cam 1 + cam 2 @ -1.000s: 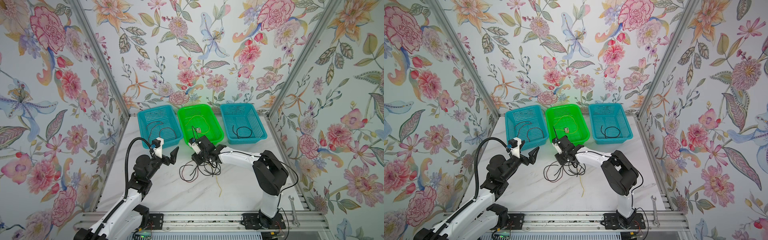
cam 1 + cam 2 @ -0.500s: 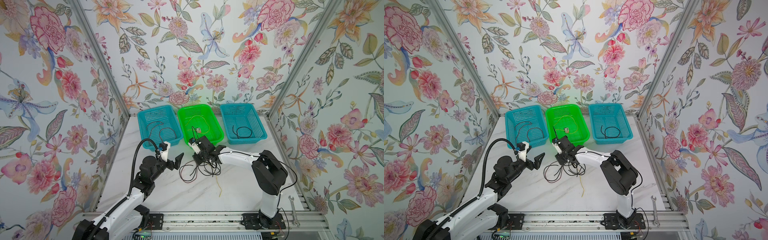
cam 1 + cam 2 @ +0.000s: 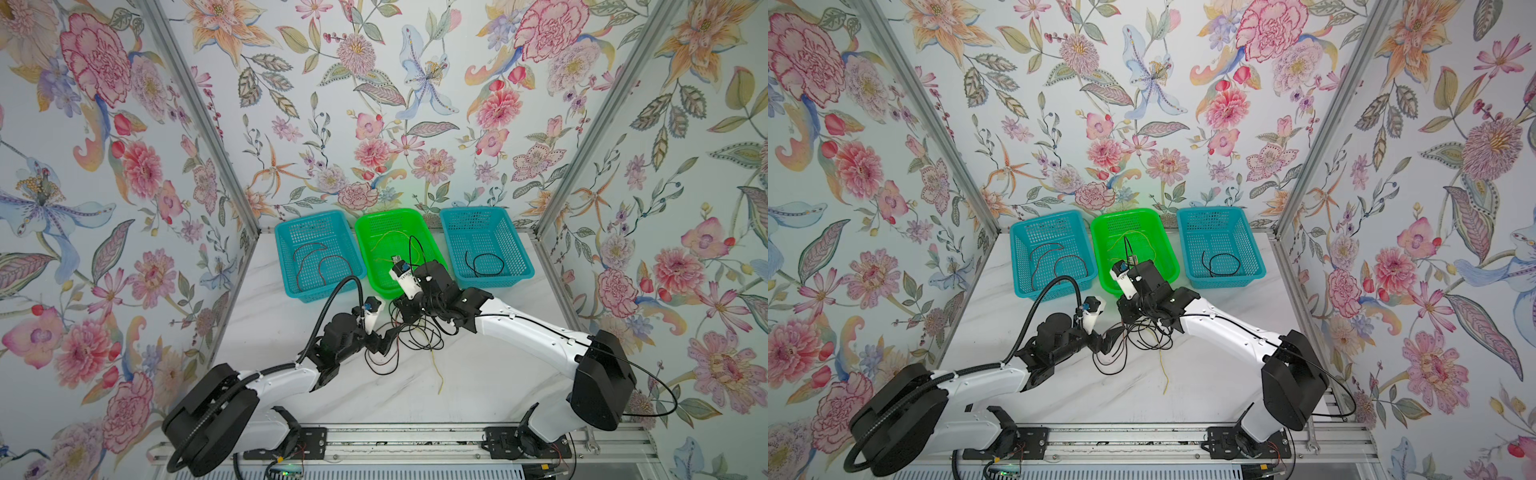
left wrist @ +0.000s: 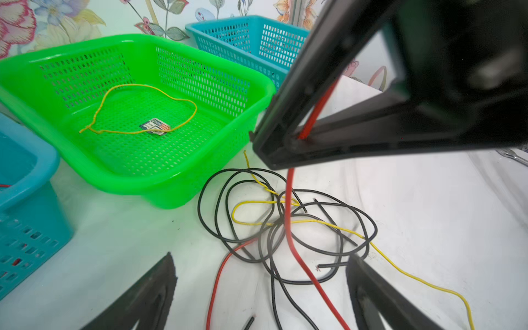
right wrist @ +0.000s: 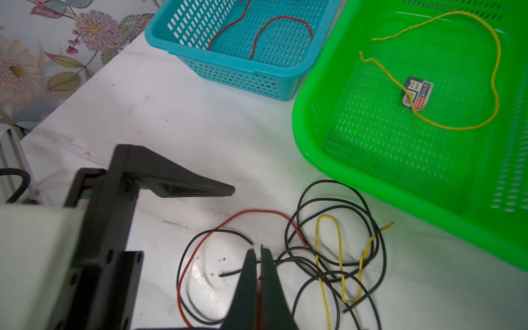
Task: Untangle and sort cables by color
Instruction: Untie the cable.
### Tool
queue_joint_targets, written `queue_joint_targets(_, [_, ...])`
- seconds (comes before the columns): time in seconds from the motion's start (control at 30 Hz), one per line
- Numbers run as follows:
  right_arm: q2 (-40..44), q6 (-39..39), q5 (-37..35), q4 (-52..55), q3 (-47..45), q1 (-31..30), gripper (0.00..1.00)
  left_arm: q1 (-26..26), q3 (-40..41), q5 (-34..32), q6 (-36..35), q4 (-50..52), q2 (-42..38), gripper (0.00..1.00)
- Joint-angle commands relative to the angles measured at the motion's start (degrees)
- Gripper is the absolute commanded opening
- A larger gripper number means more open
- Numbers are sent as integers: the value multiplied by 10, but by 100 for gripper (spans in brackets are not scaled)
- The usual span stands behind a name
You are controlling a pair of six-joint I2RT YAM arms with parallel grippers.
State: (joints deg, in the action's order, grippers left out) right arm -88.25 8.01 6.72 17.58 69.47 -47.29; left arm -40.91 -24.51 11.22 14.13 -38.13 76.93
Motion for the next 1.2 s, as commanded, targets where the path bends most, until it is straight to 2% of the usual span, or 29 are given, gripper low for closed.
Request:
queue_joint_targets(0.0, [33,15,29,41,22,-2,0,-9,-37,-18,4,-70,48,90])
queue_joint_targets(0.23, [97,11,41,75,62,7,0,-18,-70,-7,5,-95,150,76])
queue_joint_targets(0.4, [137,0,44,102,120,26,0,-22,-58,4,13,-122,184,70])
queue_joint_targets(0.77, [205,5,66,101,287,91,0,-26,-30,12,18,-174,223,68])
queue_joint_targets(1.03, [253,12,23,69,345,121,0,-33,-18,23,19,-209,251,67])
queue_joint_targets(1.17, [262,12,23,70,353,125,0,-33,-8,39,26,-225,234,68])
